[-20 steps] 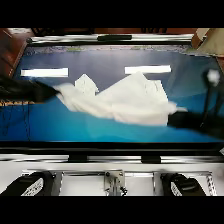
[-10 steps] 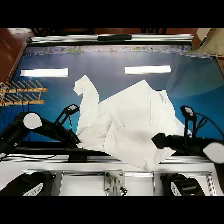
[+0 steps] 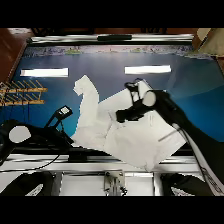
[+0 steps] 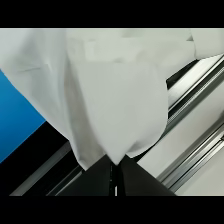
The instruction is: Fold the shirts.
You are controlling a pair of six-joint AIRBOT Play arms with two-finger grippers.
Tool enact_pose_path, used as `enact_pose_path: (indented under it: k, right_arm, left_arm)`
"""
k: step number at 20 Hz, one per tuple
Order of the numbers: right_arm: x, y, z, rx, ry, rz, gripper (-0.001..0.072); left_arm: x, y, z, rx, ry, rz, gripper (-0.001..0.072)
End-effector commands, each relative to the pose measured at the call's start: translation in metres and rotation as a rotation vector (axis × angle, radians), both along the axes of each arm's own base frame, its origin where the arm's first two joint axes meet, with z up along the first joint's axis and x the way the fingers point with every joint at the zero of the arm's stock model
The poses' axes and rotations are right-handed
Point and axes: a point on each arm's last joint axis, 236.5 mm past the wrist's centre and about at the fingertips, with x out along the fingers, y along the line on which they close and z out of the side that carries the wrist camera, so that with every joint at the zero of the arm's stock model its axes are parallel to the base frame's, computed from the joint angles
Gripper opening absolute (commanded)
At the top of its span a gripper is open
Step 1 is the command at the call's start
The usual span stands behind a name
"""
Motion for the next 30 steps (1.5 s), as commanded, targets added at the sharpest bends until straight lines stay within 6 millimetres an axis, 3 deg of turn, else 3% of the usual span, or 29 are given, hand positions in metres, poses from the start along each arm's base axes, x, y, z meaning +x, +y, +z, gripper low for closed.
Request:
enact_pose_path:
  k: [1, 3, 6, 10, 12, 13, 17, 19, 22, 24, 26, 27, 28, 29, 30]
  right_arm:
    - [0.008, 0.05, -0.042, -0.004, 0.023, 0.069, 0.0531]
    - [0.017, 0.056, -0.043, 0.024, 0.001, 0.039, 0.0531]
    - [0.025, 0.045, -0.049, -0.031, -0.031, 0.034, 0.0531]
    - [0.019, 0.043, -0.067, -0.054, 0.03, 0.007, 0.0529]
    - [0.015, 0.044, -0.074, -0.056, 0.058, 0.005, 0.0455]
    - [0.013, 0.044, -0.075, -0.053, 0.067, 0.002, 0.0375]
    - [0.006, 0.041, -0.077, -0.071, 0.101, 0.0, 0.0374]
    - [0.003, 0.04, -0.077, -0.075, 0.121, -0.005, 0.0057]
    - [0.006, 0.04, -0.065, -0.058, 0.099, 0.002, 0.0057]
    - [0.037, 0.032, -0.027, -0.051, -0.05, 0.014, 0.0056]
    - [0.093, 0.019, 0.05, -0.01, -0.311, -0.016, 0.0056]
    - [0.126, 0.009, 0.112, 0.037, -0.487, -0.068, 0.0056]
    - [0.152, -0.003, 0.188, 0.109, -0.684, -0.134, 0.0056]
    - [0.166, -0.016, 0.266, 0.197, -0.874, -0.201, 0.0057]
    - [0.165, -0.033, 0.354, 0.301, -1.078, -0.27, 0.0056]
  left_arm:
    - [0.0, 0.002, 0.011, -0.014, -0.042, 0.023, 0.004]
    - [-0.001, 0.003, 0.012, -0.016, -0.046, 0.023, 0.004]
    - [-0.001, 0.002, 0.013, -0.018, -0.045, 0.023, 0.004]
    - [-0.001, 0.002, 0.013, -0.019, -0.046, 0.024, 0.004]
    - [-0.001, 0.002, 0.014, -0.022, -0.051, 0.024, 0.004]
    - [-0.001, 0.002, 0.015, -0.024, -0.055, 0.026, 0.004]
    - [0.001, 0.001, 0.019, -0.033, -0.069, 0.037, 0.004]
    - [0.002, 0.001, 0.019, -0.036, -0.073, 0.039, 0.004]
    - [0.01, -0.001, 0.023, -0.05, -0.108, 0.049, 0.0041]
    - [0.032, -0.006, 0.04, -0.084, -0.212, 0.062, 0.0041]
    - [0.079, -0.013, 0.09, -0.164, -0.426, 0.129, 0.0042]
    - [0.104, -0.013, 0.128, -0.232, -0.547, 0.194, 0.0042]
    - [0.129, -0.01, 0.178, -0.319, -0.687, 0.273, 0.0042]
    - [0.147, -0.002, 0.235, -0.414, -0.835, 0.35, 0.0042]
    - [0.156, 0.01, 0.293, -0.509, -0.976, 0.415, 0.0042]
